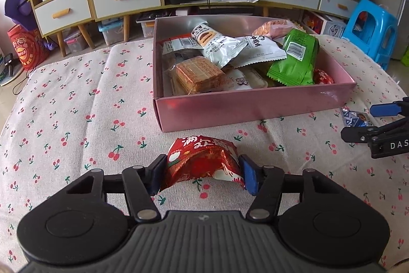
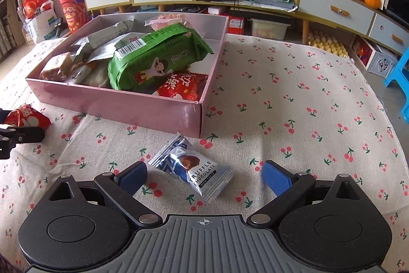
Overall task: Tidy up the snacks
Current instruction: 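Grasp the red packet with the left tool while the right tool grasps the truffle chocolate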
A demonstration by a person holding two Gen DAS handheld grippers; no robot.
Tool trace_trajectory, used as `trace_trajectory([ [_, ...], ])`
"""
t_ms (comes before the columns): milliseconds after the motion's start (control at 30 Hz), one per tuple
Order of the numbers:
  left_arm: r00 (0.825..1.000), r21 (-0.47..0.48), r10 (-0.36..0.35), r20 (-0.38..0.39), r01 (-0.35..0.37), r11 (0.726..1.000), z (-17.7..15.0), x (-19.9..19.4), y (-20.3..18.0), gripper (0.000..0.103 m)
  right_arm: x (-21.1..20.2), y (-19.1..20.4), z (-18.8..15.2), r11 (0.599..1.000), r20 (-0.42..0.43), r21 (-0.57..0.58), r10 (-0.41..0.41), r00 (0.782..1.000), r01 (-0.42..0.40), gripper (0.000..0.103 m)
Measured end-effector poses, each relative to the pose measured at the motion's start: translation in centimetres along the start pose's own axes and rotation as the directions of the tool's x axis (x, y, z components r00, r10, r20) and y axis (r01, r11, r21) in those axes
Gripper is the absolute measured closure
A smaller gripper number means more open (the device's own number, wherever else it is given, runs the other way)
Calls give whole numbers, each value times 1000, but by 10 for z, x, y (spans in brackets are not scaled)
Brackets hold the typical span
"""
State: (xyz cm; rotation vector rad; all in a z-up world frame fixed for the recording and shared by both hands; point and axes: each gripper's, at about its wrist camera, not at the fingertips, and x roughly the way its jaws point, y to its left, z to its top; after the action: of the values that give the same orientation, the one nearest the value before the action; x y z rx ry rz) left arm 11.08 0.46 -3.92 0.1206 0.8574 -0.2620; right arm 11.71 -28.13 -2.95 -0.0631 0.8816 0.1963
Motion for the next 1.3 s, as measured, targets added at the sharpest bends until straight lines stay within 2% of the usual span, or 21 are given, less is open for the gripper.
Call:
trace_trajectory([
  [100, 1000, 9, -11, -1, 11, 1000, 1, -1, -2, 47, 0, 5, 3, 1000, -5, -15, 4, 1000, -4, 7],
  [167, 1000, 16, -16, -1, 16, 1000, 1, -1, -4, 48, -1, 8, 3, 999, -6, -23, 22, 1000, -22, 16],
  [233, 1000, 20, -21, 0, 21, 1000, 1, -2, -4, 48, -3, 11, 4, 998, -13, -38, 53, 999, -53, 20],
  [400, 999, 14, -35, -2, 35, 999, 2, -4, -6, 49, -8, 20, 5, 993, -15, -73, 92, 996, -93, 45],
  [467, 999, 10, -41, -2, 41, 999, 3, -4, -7, 49, -10, 24, 5, 991, -17, -79, 105, 994, -106, 60],
  [533, 999, 11, -44, 2, 44, 999, 4, -5, -8, 49, -11, 29, 5, 988, -18, -96, 116, 993, -117, 66],
  [700, 999, 13, -48, 1, 48, 999, 4, -6, -11, 49, -13, 40, 5, 979, -36, -120, 160, 986, -163, 64],
  [800, 999, 21, -49, -1, 49, 999, 3, -6, -13, 49, -15, 46, 3, 974, -39, -139, 177, 983, -181, 57],
  [867, 999, 23, -49, -4, 49, 999, 3, -6, -14, 49, -13, 50, 1, 974, -30, -160, 155, 987, -158, 45],
  [967, 999, 24, -49, -7, 49, 999, 3, -5, -16, 49, -11, 52, 1, 976, -13, -170, 134, 991, -134, 38],
  [1133, 999, 29, -49, -12, 49, 998, 3, -4, -17, 49, -11, 54, 3, 976, -10, -177, 126, 992, -125, 42],
  [1200, 999, 30, -49, -12, 49, 998, 3, -4, -17, 49, -12, 56, 3, 973, -9, -193, 130, 991, -129, 47],
  [1267, 999, 29, -48, -12, 49, 998, 3, -4, -17, 49, -13, 59, 4, 969, -16, -204, 142, 990, -142, 62],
  [1300, 999, 28, -49, -12, 49, 998, 3, -4, -17, 49, -14, 61, 4, 967, -19, -208, 145, 989, -146, 66],
])
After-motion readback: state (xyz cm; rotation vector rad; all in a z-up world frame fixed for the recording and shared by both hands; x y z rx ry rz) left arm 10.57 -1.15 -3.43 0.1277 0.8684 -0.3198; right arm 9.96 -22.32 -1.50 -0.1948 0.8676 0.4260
